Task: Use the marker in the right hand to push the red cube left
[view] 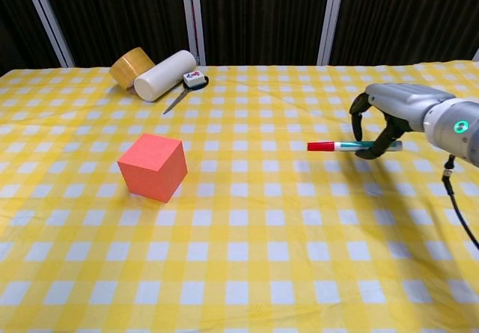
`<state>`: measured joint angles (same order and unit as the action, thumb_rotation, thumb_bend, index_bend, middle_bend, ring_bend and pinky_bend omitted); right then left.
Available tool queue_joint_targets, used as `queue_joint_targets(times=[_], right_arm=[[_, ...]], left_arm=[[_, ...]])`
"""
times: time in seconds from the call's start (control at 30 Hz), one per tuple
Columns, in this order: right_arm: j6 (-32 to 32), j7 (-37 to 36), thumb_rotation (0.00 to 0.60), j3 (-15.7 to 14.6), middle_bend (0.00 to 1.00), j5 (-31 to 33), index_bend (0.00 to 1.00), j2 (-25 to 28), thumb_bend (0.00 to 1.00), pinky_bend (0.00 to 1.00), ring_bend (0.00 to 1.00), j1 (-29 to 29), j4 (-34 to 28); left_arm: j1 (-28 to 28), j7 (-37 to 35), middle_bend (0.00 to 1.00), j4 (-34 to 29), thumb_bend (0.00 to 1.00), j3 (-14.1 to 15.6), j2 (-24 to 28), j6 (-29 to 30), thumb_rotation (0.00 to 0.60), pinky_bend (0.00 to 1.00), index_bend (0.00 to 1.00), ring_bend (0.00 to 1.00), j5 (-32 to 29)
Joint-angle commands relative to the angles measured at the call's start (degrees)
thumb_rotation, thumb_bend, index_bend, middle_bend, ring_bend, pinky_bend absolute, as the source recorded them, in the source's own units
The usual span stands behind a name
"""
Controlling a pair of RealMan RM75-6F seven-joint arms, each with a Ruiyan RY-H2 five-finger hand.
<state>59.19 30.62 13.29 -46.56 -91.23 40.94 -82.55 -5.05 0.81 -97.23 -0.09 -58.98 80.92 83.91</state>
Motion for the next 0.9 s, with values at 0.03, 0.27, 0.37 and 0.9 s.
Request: queue_joint_targets(times=[0.03, 0.27, 0.37, 0.9], right_arm=[[-1.9, -2.4, 0.600, -1.3, 0.21, -0.8, 0.60, 1.5, 0.37, 0.00, 0.00, -1.4, 1.7], [-3.7, -5.0, 0.600, -2.1, 0.21, -1.2, 0.59, 2.0, 0.37, 0.00, 0.00, -2.3, 5.6], [-3.9, -5.8, 0.600, -2.4, 0.21, -1.9, 0.50, 2.1, 0.37, 0.00, 0.00, -2.6, 6.3], [4.2, -2.9, 0.600, -5.1, 0.08, -4.0, 0.26, 9.5, 0.37, 0.00, 0.00, -7.6, -5.9]], left_arm=[[0.1, 0.5, 0.00, -0.1, 0.00, -0.1, -0.2, 0.3, 0.600, 0.00, 0.00, 0.00, 0.1], [0.3, 0.8, 0.00, -0.1, 0.00, -0.2, -0.5, 0.6, 0.600, 0.00, 0.00, 0.00, -0.2], [0.3, 0.9, 0.00, -0.2, 0.00, -0.2, -0.5, 0.6, 0.600, 0.00, 0.00, 0.00, -0.2], [0.5, 1.4, 0.00, 0.2, 0.00, -0.3, -1.0, 1.6, 0.600, 0.00, 0.00, 0.00, 0.6]])
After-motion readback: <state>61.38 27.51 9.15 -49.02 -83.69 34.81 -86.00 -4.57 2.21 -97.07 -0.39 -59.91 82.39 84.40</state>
